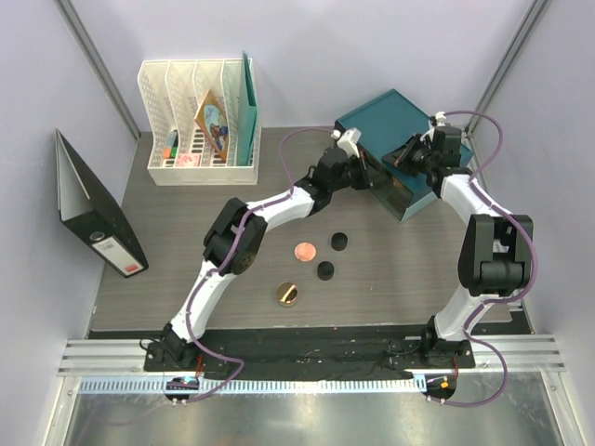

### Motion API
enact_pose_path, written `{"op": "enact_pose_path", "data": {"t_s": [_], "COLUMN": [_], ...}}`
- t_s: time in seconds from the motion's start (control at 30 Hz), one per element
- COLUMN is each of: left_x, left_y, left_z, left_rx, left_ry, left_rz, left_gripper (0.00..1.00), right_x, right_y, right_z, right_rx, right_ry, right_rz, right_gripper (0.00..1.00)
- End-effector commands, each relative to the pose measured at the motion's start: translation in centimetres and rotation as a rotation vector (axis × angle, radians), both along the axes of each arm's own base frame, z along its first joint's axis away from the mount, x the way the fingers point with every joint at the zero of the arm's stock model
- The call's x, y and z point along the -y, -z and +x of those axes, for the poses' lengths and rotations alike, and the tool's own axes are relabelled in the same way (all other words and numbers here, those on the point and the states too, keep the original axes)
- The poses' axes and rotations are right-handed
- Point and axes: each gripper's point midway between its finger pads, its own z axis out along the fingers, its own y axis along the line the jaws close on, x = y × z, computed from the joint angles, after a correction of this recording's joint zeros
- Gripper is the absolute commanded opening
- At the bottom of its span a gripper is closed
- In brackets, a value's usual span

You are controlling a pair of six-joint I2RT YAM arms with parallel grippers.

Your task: Organize the makeup

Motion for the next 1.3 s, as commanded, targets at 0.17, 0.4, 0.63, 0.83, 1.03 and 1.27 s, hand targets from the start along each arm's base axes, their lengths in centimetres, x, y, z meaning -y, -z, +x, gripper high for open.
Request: {"op": "enact_pose_path", "data": {"t_s": [0.17,0.4,0.63,0.83,1.03,1.27], "left_x": [1.4,-2.4,-6.4,-7.7,-6.6,-6.6], "left_y": [-6.3,-8.8,-6.9,-2.5,-2.2,1.3], "left_z": [-0.6,-3.7,-5.4,-2.6,-0.9,1.1], "left_rx": [0.093,0.232,0.092,-0.327,-0.470,-0.615], "left_ry": [0.053,0.073,0.130,0.093,0.120,-0.025], "left_rz": [-0.201,-0.156,-0.153,-0.299,-0.441,-0.418], "left_gripper": [0.15,0.20,0.57,0.82,0.86,0.82], "right_x": [1.1,1.1,1.0,1.0,1.1,1.1], "right_y": [13.1,12.9,13.0,12.8,13.0,13.1], "right_z": [-8.3,-8.3,-8.4,-8.4,-8.7,-8.6], "right_rx": [-0.503,-0.496,-0.499,-0.496,-0.502,-0.504], "right_ry": [0.008,0.011,0.009,0.008,0.010,0.010], "right_rz": [-0.093,-0.094,-0.092,-0.091,-0.095,-0.093], "right_gripper": [0.01,0.01,0.01,0.01,0.01,0.01]}}
